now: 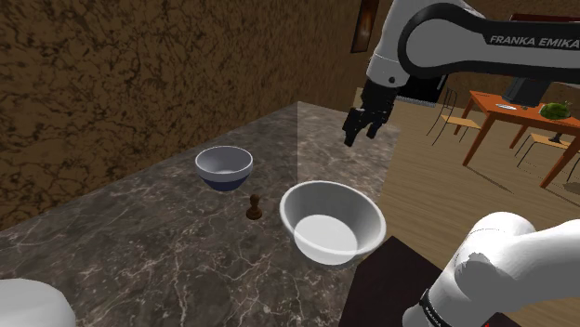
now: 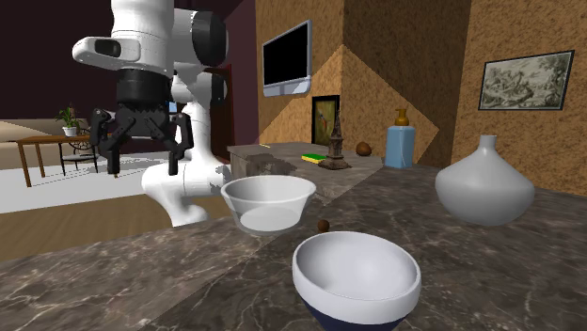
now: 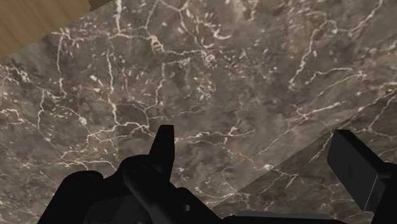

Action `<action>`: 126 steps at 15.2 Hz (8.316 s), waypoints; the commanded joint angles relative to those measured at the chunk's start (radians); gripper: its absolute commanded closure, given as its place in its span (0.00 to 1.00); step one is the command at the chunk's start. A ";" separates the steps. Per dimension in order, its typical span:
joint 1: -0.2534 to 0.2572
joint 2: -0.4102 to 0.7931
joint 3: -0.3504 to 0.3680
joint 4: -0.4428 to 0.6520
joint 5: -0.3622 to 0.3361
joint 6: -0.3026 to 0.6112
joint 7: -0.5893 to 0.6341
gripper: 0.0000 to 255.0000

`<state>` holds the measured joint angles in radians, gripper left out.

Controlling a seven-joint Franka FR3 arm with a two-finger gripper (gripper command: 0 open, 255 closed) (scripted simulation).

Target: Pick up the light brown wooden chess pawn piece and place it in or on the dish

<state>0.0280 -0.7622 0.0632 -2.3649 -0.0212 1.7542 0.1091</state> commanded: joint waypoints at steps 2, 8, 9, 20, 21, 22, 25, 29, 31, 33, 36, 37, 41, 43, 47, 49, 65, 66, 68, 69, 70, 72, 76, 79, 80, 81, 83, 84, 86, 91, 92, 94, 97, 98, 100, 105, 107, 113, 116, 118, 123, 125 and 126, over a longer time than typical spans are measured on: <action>0.025 0.036 0.056 0.006 0.041 0.024 0.061 0.00; 0.068 0.133 0.166 0.039 0.108 0.082 0.178 0.00; 0.074 0.152 0.184 0.048 0.117 0.092 0.197 0.00; 0.117 0.414 0.385 0.213 0.154 0.194 0.418 0.00; 0.120 0.442 0.403 0.234 0.150 0.202 0.439 0.00; 0.122 0.472 0.421 0.256 0.144 0.210 0.462 0.00; 0.123 0.487 0.429 0.242 0.141 0.238 0.470 0.00; 0.123 0.504 0.437 0.204 0.136 0.293 0.475 0.00; 0.123 0.512 0.440 0.190 0.133 0.314 0.477 0.00; 0.123 0.512 0.440 0.190 0.133 0.314 0.477 0.00; 0.123 0.512 0.440 0.190 0.133 0.314 0.477 0.00; 0.123 0.512 0.440 0.190 0.133 0.314 0.477 0.00; 0.123 0.512 0.440 0.190 0.133 0.314 0.477 1.00; 0.123 0.512 0.440 0.190 0.133 0.314 0.477 1.00; 0.123 0.512 0.440 0.190 0.133 0.314 0.477 1.00; 0.122 0.509 0.438 0.200 0.134 0.301 0.476 1.00; 0.116 0.494 0.419 0.402 0.130 0.085 0.473 1.00; 0.115 0.495 0.418 0.416 0.130 0.071 0.473 1.00; 0.114 0.498 0.417 0.446 0.127 0.045 0.474 1.00; 0.113 0.500 0.417 0.461 0.126 0.031 0.475 1.00; 0.113 0.502 0.416 0.476 0.125 0.018 0.476 1.00; 0.111 0.507 0.416 0.508 0.122 -0.009 0.477 1.00; 0.109 0.519 0.416 0.574 0.116 -0.064 0.482 1.00; 0.115 0.435 0.392 0.514 0.150 -0.083 0.457 1.00; 0.120 0.392 0.380 0.480 0.165 -0.089 0.446 1.00; 0.125 0.350 0.368 0.447 0.178 -0.097 0.435 1.00; 0.139 0.269 0.343 0.386 0.201 -0.116 0.416 1.00; 0.146 0.229 0.331 0.357 0.210 -0.128 0.408 1.00; 0.161 0.150 0.308 0.304 0.226 -0.154 0.394 1.00; 0.195 -0.001 0.266 0.201 0.245 -0.204 0.374 1.00; 0.197 -0.006 0.268 0.184 0.247 -0.193 0.373 1.00; 0.199 -0.016 0.271 0.150 0.251 -0.169 0.371 1.00; 0.204 -0.030 0.277 0.101 0.258 -0.134 0.369 1.00; 0.205 -0.034 0.279 0.085 0.260 -0.122 0.368 1.00; 0.208 -0.042 0.283 0.053 0.265 -0.098 0.366 1.00; 0.216 -0.060 0.295 -0.029 0.279 -0.034 0.362 1.00; 0.216 -0.060 0.295 -0.029 0.279 -0.034 0.362 1.00; 0.215 -0.060 0.295 -0.029 0.279 -0.034 0.362 1.00; 0.215 -0.060 0.295 -0.029 0.279 -0.034 0.362 0.00; 0.215 -0.060 0.295 -0.029 0.279 -0.034 0.362 0.00; 0.207 -0.043 0.271 0.107 0.257 -0.154 0.369 0.00; 0.207 -0.043 0.271 0.107 0.257 -0.154 0.369 0.00; 0.207 -0.043 0.271 0.107 0.257 -0.154 0.369 0.00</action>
<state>0.2352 -0.8054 0.3353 -2.2620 0.2371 1.6054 0.4787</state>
